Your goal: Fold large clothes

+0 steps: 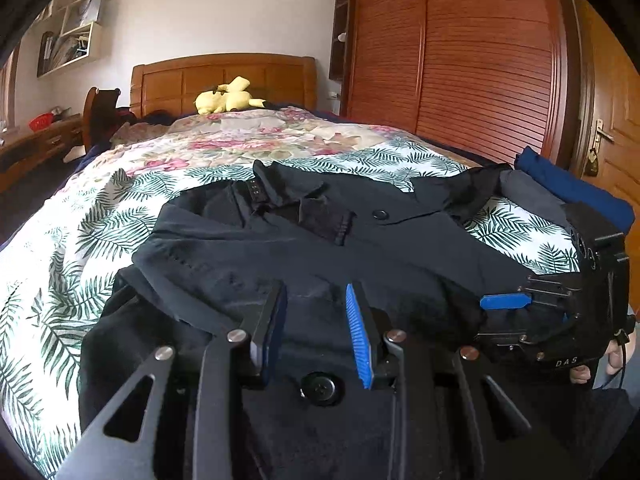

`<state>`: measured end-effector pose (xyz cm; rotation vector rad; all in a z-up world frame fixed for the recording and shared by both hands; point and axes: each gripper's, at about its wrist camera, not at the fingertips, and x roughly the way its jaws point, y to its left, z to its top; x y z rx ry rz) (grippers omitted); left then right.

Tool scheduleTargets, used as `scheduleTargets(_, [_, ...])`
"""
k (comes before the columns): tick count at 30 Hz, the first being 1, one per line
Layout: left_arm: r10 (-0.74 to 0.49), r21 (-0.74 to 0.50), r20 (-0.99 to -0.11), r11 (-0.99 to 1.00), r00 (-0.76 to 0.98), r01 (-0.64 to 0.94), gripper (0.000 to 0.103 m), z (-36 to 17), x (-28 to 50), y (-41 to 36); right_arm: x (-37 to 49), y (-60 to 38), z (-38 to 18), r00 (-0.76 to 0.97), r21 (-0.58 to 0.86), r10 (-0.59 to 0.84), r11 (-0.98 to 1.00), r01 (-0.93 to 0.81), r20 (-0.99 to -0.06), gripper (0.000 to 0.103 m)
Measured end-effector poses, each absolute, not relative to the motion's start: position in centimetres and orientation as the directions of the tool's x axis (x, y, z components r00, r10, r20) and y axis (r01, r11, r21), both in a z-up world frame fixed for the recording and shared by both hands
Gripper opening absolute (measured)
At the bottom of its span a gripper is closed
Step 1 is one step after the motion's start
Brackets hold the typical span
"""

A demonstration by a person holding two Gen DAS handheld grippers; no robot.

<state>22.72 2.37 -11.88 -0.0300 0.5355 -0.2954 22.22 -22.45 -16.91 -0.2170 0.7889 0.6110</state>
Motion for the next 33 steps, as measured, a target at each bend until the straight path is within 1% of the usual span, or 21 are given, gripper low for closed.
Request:
scheduleTargets(7, [-0.268,-0.103,-0.499,0.963,0.824,0.25,0.029,-12.0,22.8,2.5,22.3,-22.6,-16.9,0.544,0.044,0.431,0.81,-0.584,-0.72,0.056])
scheduleTargets(11, [-0.269,-0.101,-0.495,0.962,0.826,0.253,0.029,-12.0,22.6,2.4,21.9,-22.5,-16.4,0.551,0.026,0.403,0.823,-0.568,-0.731,0.057])
scheduleTargets(14, [-0.274,-0.099,-0.491,0.961,0.827,0.26,0.029,-12.0,22.3,2.4,21.2,-23.0,-14.7,0.576,0.017,0.393,0.836,-0.549,-0.717,0.057])
scheduleTargets(17, [-0.297,-0.106,-0.482,0.954,0.825,0.282,0.029,-11.8,21.8,2.5,21.6,-24.9,-11.9,0.612,0.037,0.397,0.857,-0.514,-0.684,0.057])
scheduleTargets(18, [-0.3,-0.106,-0.48,0.953,0.824,0.285,0.029,-11.8,21.6,2.5,22.0,-25.4,-11.3,0.629,0.03,0.384,0.867,-0.497,-0.676,0.061])
scheduleTargets(21, [-0.312,-0.104,-0.479,0.948,0.821,0.299,0.029,-11.7,21.4,2.5,24.9,-27.8,-9.5,0.686,-0.012,0.307,0.908,-0.419,-0.66,0.068])
scheduleTargets(23, [-0.32,-0.104,-0.476,0.945,0.819,0.309,0.029,-11.6,21.2,2.5,27.2,-29.5,-9.0,0.708,-0.014,0.265,0.932,-0.362,-0.655,0.071])
scheduleTargets(25, [-0.326,-0.106,-0.474,0.943,0.818,0.315,0.029,-11.4,21.2,2.4,30.3,-31.6,-9.2,0.728,-0.031,0.185,0.962,-0.273,-0.66,0.071])
scheduleTargets(28, [-0.333,-0.108,-0.473,0.941,0.816,0.321,0.029,-11.3,21.2,2.5,34.9,-34.9,-10.6,0.709,-0.038,0.061,0.992,-0.124,-0.703,0.071])
scheduleTargets(33, [-0.338,-0.119,-0.478,0.939,0.811,0.322,0.029,-11.4,21.4,2.8,39.8,-39.8,-12.9,0.663,0.0,-0.048,0.997,0.072,-0.747,0.071])
